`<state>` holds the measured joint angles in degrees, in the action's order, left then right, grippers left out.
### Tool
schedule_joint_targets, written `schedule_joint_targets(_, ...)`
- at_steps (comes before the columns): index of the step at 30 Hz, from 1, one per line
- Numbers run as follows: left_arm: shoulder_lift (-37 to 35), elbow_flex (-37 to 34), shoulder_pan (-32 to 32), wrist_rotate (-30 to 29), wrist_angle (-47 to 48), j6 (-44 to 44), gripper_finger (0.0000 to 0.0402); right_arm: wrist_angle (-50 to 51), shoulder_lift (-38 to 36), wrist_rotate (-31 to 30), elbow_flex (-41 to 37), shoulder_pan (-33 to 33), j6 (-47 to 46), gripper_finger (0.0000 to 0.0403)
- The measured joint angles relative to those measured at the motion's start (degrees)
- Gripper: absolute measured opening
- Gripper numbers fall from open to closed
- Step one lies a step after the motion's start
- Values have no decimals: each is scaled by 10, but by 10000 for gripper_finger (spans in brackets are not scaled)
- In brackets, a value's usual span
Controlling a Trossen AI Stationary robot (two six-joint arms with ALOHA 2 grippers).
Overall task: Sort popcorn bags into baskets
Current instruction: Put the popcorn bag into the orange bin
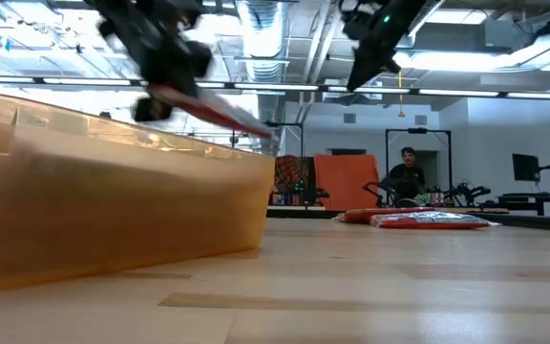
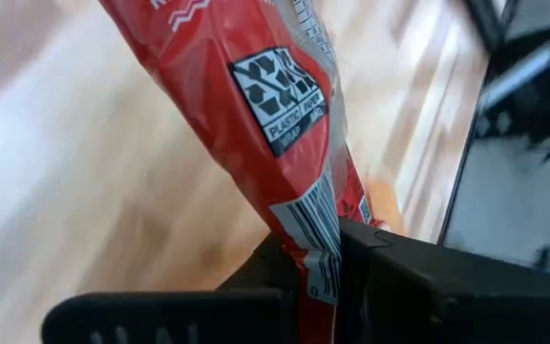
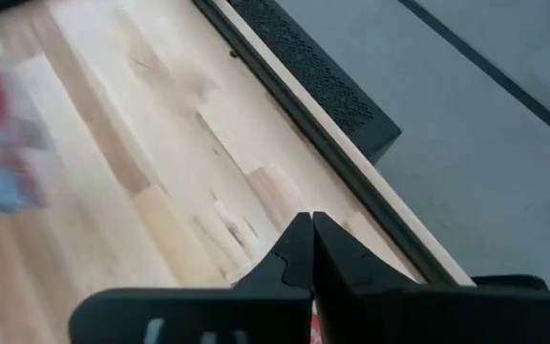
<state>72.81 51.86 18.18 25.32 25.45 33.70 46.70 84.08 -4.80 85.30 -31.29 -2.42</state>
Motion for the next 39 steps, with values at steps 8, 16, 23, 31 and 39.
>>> schedule_joint_targets(8, -204, -101, -244, -178, 71, 163, 7, 22, -54, -1, 0, 1, -10, 28)
schedule_joint_targets(16, -280, -241, -400, -301, -31, 314, 7, 27, -51, 1, 0, 5, -10, 16)
schedule_joint_targets(23, -253, -261, -442, -306, -49, 319, 25, 34, -41, 2, -1, 19, -11, 35)
schedule_joint_targets(31, -215, -261, -444, -286, -60, 298, 37, 41, -41, 2, -1, 27, -10, 30)
schedule_joint_targets(39, -203, -261, -444, -264, -47, 298, 76, 43, -41, 2, -1, 27, -5, 24)
